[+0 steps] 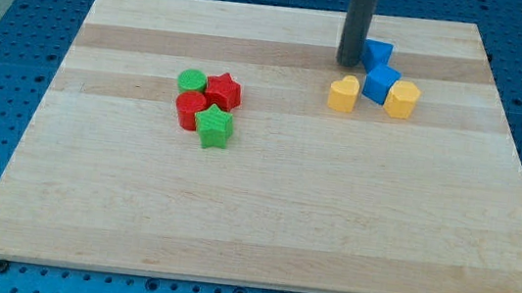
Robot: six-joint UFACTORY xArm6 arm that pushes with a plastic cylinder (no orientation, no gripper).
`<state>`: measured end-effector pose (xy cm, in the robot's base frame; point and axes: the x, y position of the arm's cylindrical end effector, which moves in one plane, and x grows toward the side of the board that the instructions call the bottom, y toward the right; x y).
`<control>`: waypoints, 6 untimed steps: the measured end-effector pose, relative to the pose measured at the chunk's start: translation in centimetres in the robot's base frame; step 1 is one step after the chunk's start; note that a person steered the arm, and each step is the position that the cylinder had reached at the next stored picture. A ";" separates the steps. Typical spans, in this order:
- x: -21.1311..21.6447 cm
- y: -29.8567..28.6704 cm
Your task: Push the heart to the left side of the triangle
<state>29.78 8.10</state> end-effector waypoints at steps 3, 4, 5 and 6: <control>13.8 -3.1; 14.0 -2.4; 10.2 -1.4; 5.2 1.8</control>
